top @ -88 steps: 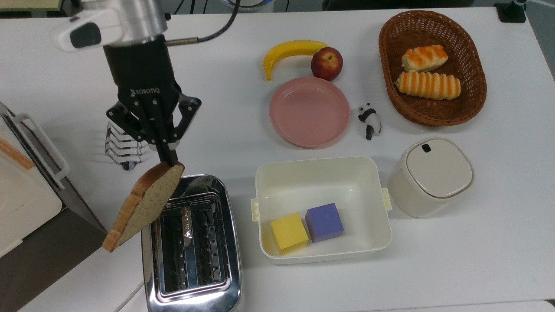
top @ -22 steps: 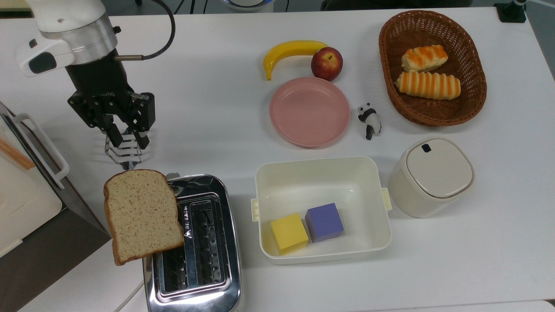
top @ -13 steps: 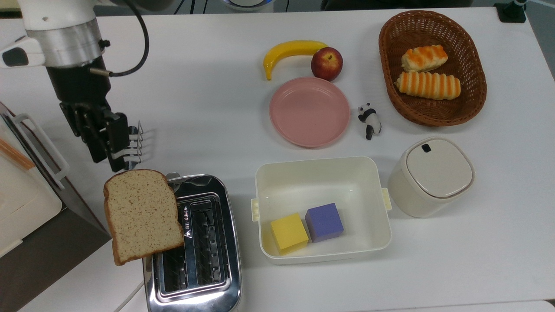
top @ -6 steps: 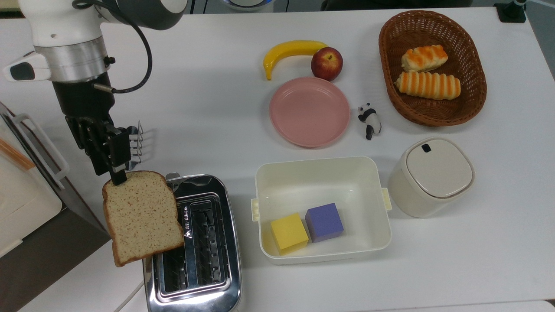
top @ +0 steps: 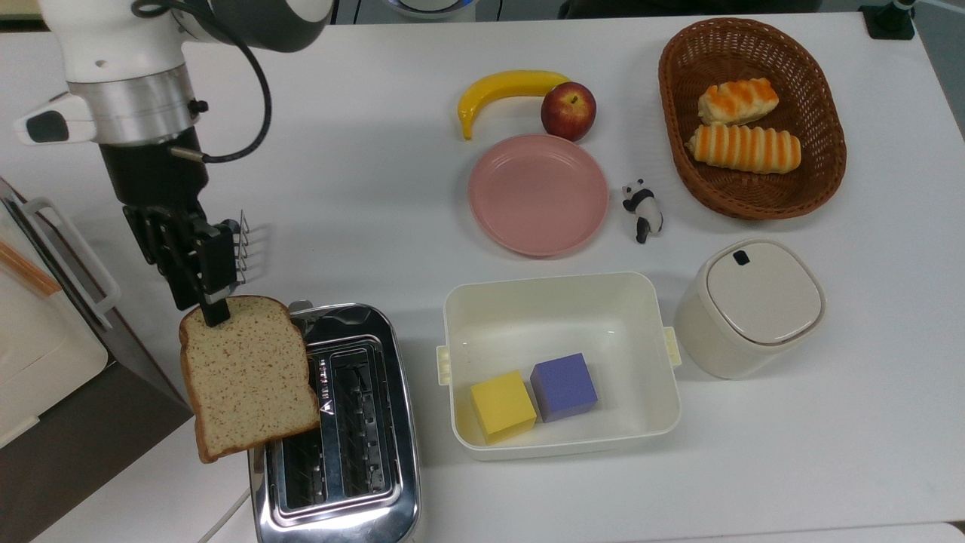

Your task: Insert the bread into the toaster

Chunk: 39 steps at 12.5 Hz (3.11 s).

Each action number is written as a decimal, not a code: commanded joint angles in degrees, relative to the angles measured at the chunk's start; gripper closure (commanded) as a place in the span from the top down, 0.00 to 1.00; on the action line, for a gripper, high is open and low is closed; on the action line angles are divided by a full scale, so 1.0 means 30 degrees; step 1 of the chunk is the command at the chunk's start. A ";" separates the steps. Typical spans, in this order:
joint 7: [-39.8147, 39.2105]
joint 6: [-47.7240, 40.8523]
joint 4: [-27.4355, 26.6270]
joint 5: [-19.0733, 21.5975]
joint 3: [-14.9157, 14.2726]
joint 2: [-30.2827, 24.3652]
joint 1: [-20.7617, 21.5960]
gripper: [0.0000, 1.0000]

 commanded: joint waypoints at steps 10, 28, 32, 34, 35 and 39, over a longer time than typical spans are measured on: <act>-0.1068 0.1007 0.0754 0.0269 0.0066 -0.0258 0.1757 0.00; -0.1392 -0.3184 0.0783 -0.1899 0.0066 -0.1343 0.1815 0.45; -0.1363 -0.3184 0.0783 -0.1899 0.0037 -0.1372 0.1815 0.51; -0.1276 -0.3038 0.0929 -0.1870 0.0037 -0.1343 0.1815 0.51; -0.1246 -0.3038 0.1220 -0.1870 0.0066 -0.1314 0.1815 0.51; -0.1392 -0.1458 0.1164 -0.1812 0.0066 -0.1139 0.1815 0.08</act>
